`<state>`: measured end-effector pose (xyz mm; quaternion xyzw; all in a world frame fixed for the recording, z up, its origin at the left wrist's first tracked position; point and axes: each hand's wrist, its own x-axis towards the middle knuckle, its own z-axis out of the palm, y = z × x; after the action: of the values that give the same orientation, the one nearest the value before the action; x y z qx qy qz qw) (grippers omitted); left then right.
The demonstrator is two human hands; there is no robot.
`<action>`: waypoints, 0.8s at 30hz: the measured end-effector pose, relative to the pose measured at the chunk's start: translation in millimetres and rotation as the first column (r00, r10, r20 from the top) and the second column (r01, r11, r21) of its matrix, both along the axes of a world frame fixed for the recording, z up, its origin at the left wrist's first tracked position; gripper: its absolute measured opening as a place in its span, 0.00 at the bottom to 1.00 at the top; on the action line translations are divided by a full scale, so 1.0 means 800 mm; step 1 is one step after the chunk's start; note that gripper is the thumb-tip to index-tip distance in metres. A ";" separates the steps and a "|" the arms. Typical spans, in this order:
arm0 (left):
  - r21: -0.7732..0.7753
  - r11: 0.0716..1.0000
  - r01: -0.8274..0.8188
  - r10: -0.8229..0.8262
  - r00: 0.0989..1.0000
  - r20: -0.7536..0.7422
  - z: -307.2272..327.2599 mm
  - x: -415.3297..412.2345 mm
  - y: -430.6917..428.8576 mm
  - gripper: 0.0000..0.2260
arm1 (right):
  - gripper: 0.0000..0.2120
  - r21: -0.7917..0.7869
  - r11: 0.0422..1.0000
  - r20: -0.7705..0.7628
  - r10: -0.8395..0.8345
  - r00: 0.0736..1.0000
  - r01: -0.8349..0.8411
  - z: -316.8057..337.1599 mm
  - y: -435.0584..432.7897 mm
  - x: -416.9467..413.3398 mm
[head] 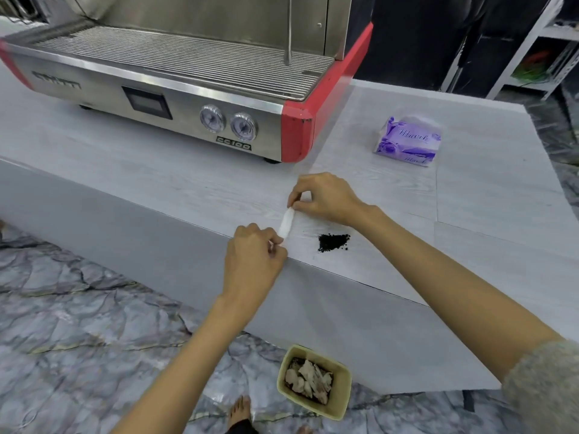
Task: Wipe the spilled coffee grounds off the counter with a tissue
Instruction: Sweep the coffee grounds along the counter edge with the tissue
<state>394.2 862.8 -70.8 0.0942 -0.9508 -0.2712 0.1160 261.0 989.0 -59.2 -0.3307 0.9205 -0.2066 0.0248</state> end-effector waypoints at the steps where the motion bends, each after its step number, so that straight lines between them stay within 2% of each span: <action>1: -0.003 1.000 0.024 -0.024 1.000 -0.007 0.000 0.001 0.011 0.08 | 0.06 0.007 1.000 0.010 -0.002 1.000 0.002 0.001 0.012 0.000; 4: 0.019 0.996 0.091 -0.091 0.996 -0.010 0.002 0.000 0.038 0.08 | 0.05 0.021 0.999 0.025 -0.041 0.999 0.041 0.002 0.049 0.002; 9: 0.153 0.971 0.182 -0.196 0.977 0.084 0.011 -0.010 0.051 0.08 | 0.04 0.106 0.991 0.020 -0.086 0.996 0.083 0.017 0.094 0.012; 11: 0.164 0.965 0.203 -0.212 0.976 0.041 0.019 -0.028 0.047 0.09 | 0.04 0.032 0.987 0.029 -0.158 0.987 0.157 0.027 0.112 0.008; 14: 0.157 0.954 0.256 -0.254 0.967 -0.033 0.029 -0.064 0.045 0.10 | 0.04 -0.048 0.958 0.064 -0.278 0.958 0.281 0.034 0.137 -0.002; 18: 0.128 0.941 0.313 -0.318 0.948 0.018 0.021 -0.120 0.054 0.10 | 0.05 0.027 0.914 0.023 -0.405 0.914 0.405 0.023 0.152 -0.012; 24: 0.050 0.919 0.392 -0.394 0.918 0.053 0.010 -0.164 0.075 0.09 | 0.08 0.009 0.836 -0.025 -0.549 0.835 0.549 0.001 0.161 -0.002</action>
<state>262.7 922.9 -62.9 -0.0879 -0.9481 -0.3042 0.0279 259.2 1117.6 -58.4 -0.0549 0.9785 -0.1940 -0.0426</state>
